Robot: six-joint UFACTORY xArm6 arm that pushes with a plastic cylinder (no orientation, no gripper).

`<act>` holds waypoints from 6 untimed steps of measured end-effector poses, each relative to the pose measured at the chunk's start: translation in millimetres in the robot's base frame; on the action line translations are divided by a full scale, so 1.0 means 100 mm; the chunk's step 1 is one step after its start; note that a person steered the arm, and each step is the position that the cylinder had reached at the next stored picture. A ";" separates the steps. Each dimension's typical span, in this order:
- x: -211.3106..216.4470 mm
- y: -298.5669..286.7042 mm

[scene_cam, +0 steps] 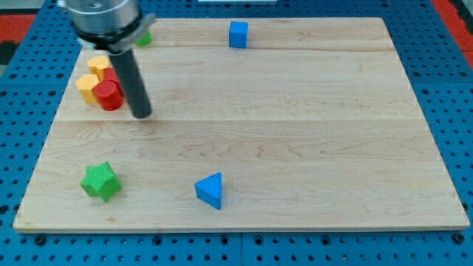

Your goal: Push the green star close left to the blue triangle

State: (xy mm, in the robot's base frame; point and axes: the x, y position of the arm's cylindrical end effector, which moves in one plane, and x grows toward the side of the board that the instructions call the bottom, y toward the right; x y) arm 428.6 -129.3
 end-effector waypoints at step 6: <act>0.00 1.25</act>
State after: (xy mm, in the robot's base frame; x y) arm 428.6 -4.0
